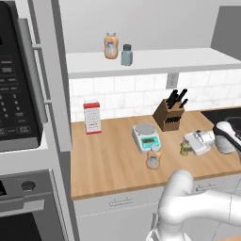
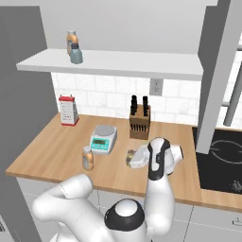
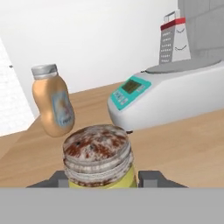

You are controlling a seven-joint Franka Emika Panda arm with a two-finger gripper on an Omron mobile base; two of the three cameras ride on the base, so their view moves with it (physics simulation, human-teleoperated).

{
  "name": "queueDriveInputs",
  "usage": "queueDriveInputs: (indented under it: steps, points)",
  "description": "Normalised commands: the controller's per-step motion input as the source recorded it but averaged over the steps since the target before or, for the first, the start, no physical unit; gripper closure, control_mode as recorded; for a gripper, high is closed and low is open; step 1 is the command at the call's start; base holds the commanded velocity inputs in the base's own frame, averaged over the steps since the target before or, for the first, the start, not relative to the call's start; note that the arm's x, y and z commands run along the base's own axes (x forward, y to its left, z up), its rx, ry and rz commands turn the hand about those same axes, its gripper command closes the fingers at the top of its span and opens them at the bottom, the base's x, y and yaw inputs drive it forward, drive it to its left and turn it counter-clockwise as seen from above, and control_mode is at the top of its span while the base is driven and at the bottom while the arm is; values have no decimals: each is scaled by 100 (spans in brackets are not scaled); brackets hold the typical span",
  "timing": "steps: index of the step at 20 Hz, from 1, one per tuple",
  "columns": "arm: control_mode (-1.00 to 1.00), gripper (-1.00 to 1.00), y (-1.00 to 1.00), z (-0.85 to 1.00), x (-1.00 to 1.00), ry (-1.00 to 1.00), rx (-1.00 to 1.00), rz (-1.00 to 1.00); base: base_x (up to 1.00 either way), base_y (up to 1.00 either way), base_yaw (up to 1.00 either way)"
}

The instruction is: Put the shaker and condiment bottle from the counter next to their counterparts in the cabinet.

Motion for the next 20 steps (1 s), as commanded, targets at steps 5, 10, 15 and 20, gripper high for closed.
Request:
queueDriveInputs:
  steps: [5, 10, 15, 20]
  points:
    - [-100, 100, 14, 14, 0, 0, -1, 0, 0, 0, 0]
    - [-100, 100, 44, 65, 0, 0, -8, 0, 0, 0, 0]
    - [-100, 100, 39, 71, 0, 0, -9, 0, 0, 0, 0]
    - [-100, 100, 30, 70, -22, -1, -11, -4, 0, 0, 0]
